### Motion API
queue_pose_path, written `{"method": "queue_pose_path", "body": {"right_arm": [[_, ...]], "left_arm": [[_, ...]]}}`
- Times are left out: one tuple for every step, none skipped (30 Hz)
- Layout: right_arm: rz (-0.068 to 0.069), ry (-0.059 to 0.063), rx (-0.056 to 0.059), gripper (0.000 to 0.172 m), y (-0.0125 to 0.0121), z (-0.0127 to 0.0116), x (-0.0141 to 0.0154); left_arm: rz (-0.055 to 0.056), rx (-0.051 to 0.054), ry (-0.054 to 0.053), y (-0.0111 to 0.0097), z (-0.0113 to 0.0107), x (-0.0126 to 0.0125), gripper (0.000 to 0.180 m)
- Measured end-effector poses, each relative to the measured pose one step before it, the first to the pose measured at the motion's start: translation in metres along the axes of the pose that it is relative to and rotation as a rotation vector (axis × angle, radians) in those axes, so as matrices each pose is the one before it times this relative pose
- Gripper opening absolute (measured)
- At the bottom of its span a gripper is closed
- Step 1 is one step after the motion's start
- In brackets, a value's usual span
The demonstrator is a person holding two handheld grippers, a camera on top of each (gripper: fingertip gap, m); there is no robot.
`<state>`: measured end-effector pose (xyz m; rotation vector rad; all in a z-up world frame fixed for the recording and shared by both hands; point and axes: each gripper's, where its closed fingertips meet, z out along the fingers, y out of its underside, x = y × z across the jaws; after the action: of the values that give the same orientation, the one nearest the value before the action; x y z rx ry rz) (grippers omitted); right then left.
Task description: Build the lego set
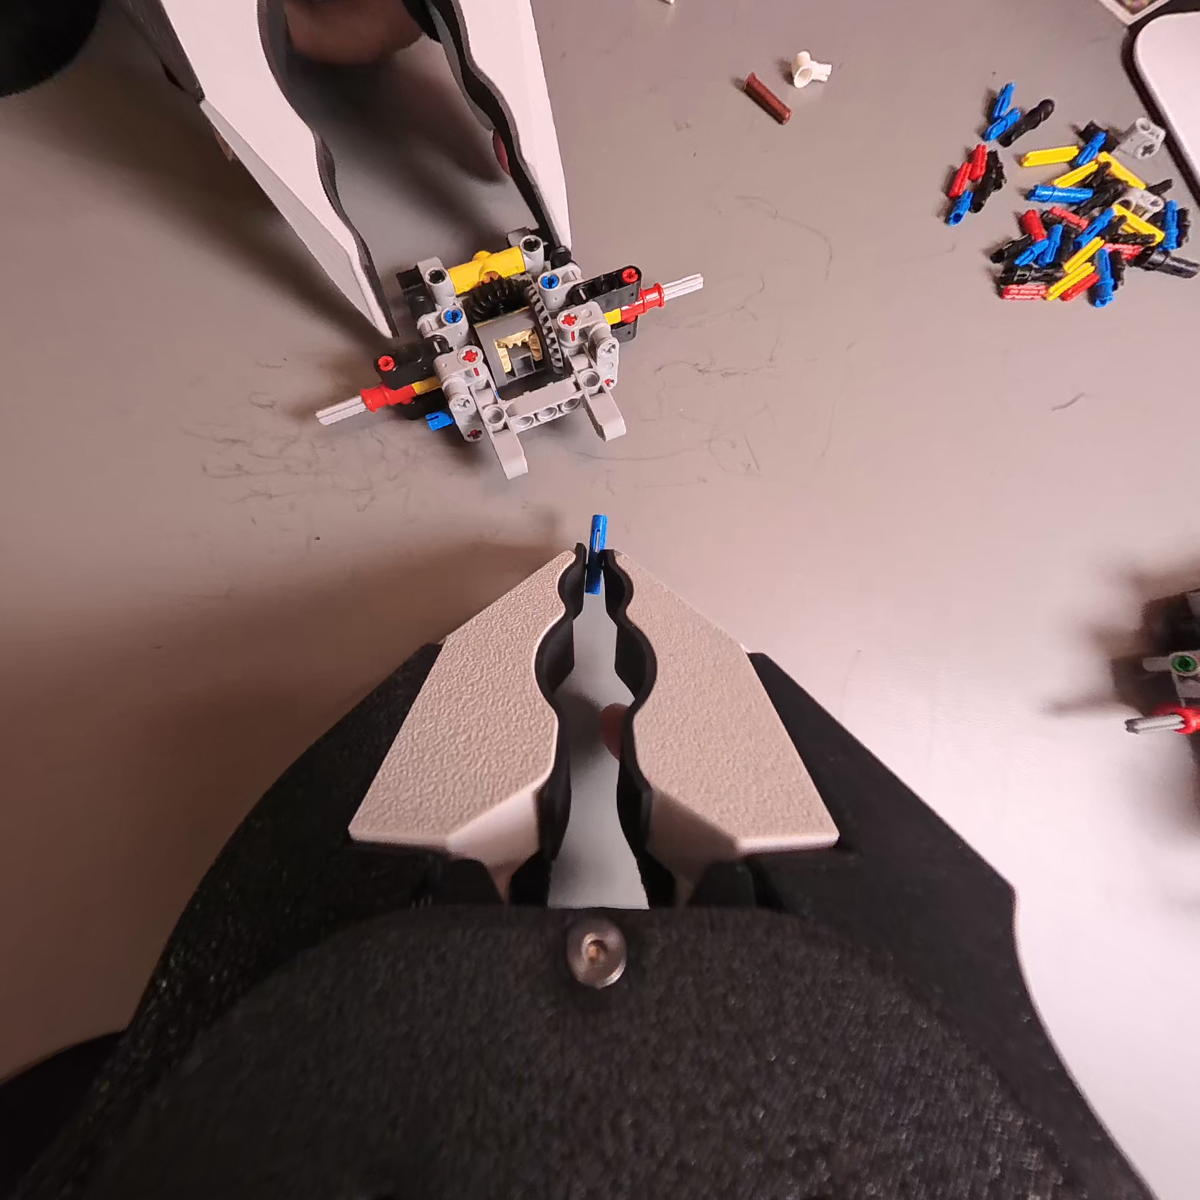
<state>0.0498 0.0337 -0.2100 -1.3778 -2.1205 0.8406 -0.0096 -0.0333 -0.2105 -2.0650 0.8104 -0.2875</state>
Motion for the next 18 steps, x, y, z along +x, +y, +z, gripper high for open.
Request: {"method": "queue_pose_path", "body": {"right_arm": [[0.0016,0.0026,0.0056,0.004,-0.00006,-0.00032,0.00059],[0.0028,-0.0012,0.0064,0.004,-0.00012,-0.00033,-0.00007],[0.0044,-0.0032,0.0113,0.004,-0.00108,-0.00087,-0.00038],[0.0054,-0.0063,0.0164,0.004,-0.00228,-0.00149,-0.00066],[0.0055,-0.0034,0.0219,0.003,-0.00338,-0.00185,-0.00017],[0.0041,0.0015,0.0297,0.003,-0.00485,-0.00237,0.0005],[0.0028,0.0014,0.035,0.003,-0.0057,-0.00251,0.00052],[0.0019,-0.0024,0.0398,0.003,-0.00655,-0.00237,-0.00033],[0.0042,-0.0065,0.04,0.003,-0.00651,-0.00217,-0.001],[0.0068,-0.0065,0.0367,0.003,-0.00595,-0.00168,-0.00116],[0.0062,-0.006,0.0261,0.003,-0.00413,-0.00117,-0.00088],[0.0034,-0.0018,0.0117,0.003,-0.00164,-0.00062,-0.00035],[0.0012,0.0014,-0.0012,0.004,0.0008,0.00002,0.00035],[0.0018,0.0009,-0.0087,0.004,0.00265,0.00051,0.00034],[0.0038,0.0004,-0.0053,0.004,0.00245,0.00087,0.00022],[0.0052,-0.0044,-0.0016,0.004,0.00187,0.00104,-0.00067],[0.0045,-0.0071,-0.0018,0.004,0.00141,0.00106,-0.00111],[0.0014,-0.0043,-0.0018,0.004,0.00088,0.00079,-0.0008]], "left_arm": [[0.0002,0.0016,0.005,-0.00007,-0.0007,0.00023,0.06],[-0.0015,0.0051,0.0079,-0.00075,-0.00086,0.00064,0.06],[-0.0045,0.0111,0.0116,-0.00184,-0.00113,0.00115,0.06],[-0.011,0.0174,0.0144,-0.00278,-0.00148,0.00145,0.06],[-0.0189,0.0206,0.0138,-0.00331,-0.00138,0.00108,0.059],[-0.0231,0.0216,0.0135,-0.00336,-0.00141,0.00074,0.059],[-0.023,0.0235,0.0133,-0.0036,-0.00137,0.00059,0.058],[-0.0207,0.0266,0.0119,-0.00393,-0.00156,0.0004,0.057],[-0.0184,0.0291,0.0102,-0.00436,-0.00172,0.00031,0.054],[-0.0174,0.0287,0.005,-0.00455,-0.00197,-0.00045,0.05],[-0.0156,0.0247,-0.0036,-0.00391,-0.00197,-0.00162,0.045],[-0.0106,0.0191,-0.0082,-0.00303,-0.00172,-0.00226,0.043],[-0.0043,0.0113,-0.0095,-0.00156,-0.00139,-0.00241,0.042],[0.0003,0.0032,-0.0102,-0.00023,-0.00076,-0.00232,0.041],[0.0027,-0.0024,-0.0079,0.00065,-0.00023,-0.00169,0.04],[0.0038,-0.0058,-0.0033,0.00113,0.00016,-0.00059,0.04],[0.0051,-0.005,-0.0021,0.00096,0.0004,-0.00028,0.04],[0.0083,-0.0012,0.0002,0.00028,0.00037,0.00054,0.04]]}}
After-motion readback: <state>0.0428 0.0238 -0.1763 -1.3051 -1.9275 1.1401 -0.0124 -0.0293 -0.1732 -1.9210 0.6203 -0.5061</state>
